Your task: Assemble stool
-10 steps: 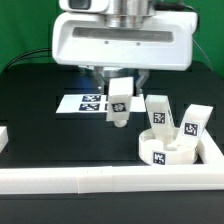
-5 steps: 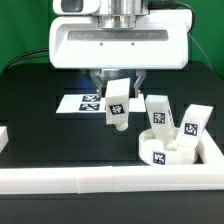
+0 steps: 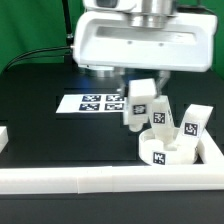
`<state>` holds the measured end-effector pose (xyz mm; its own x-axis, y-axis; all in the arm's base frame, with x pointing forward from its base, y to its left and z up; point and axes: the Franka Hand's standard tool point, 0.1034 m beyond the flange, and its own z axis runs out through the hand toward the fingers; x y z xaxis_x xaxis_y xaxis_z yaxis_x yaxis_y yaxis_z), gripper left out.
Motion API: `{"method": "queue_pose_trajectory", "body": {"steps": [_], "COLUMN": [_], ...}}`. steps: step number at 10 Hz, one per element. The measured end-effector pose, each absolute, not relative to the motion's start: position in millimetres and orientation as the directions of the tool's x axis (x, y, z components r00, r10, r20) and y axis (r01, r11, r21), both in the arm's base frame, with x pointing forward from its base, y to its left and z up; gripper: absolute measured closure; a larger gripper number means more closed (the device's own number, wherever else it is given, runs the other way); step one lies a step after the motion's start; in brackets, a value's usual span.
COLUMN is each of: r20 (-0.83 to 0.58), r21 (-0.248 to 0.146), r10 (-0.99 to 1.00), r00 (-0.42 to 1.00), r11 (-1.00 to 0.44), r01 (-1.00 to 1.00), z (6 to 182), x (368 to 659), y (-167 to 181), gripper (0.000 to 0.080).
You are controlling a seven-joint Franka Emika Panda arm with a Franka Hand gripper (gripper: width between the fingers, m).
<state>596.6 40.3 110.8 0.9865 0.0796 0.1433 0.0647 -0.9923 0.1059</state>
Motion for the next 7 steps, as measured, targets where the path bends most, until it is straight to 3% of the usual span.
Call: {"method": "queue_pose_trajectory", "body": {"steps": [3,7], "r20": [0.287,0.273], "r21": [0.100,0.117], "r10": [0.095,0.166], "r00": [0.953,0.948], "r11": [-0.993,-0.983], "r01": [0.069,0.138], "z": [112.5,110.4], "x": [605,603], "y": [43,60], "gripper": [0.0475,0.0475]}}
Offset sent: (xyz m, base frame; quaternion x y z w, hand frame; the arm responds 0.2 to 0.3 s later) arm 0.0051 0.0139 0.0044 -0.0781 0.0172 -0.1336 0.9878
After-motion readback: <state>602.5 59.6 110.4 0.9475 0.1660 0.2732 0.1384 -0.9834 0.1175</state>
